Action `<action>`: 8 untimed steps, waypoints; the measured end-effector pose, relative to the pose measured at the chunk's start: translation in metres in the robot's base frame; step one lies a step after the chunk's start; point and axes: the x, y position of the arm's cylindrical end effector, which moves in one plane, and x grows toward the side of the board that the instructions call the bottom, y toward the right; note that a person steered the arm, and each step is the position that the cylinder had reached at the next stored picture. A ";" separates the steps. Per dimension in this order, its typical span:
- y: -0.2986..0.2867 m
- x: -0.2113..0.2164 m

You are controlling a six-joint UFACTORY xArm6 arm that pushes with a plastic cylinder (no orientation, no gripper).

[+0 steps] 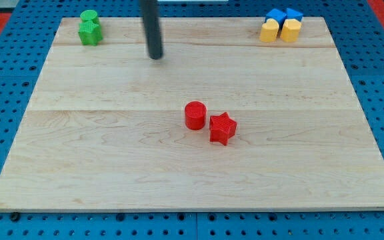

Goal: Slide the red circle along with red star up and a bit to the left

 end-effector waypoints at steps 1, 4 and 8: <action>0.092 0.040; 0.110 0.180; 0.021 0.160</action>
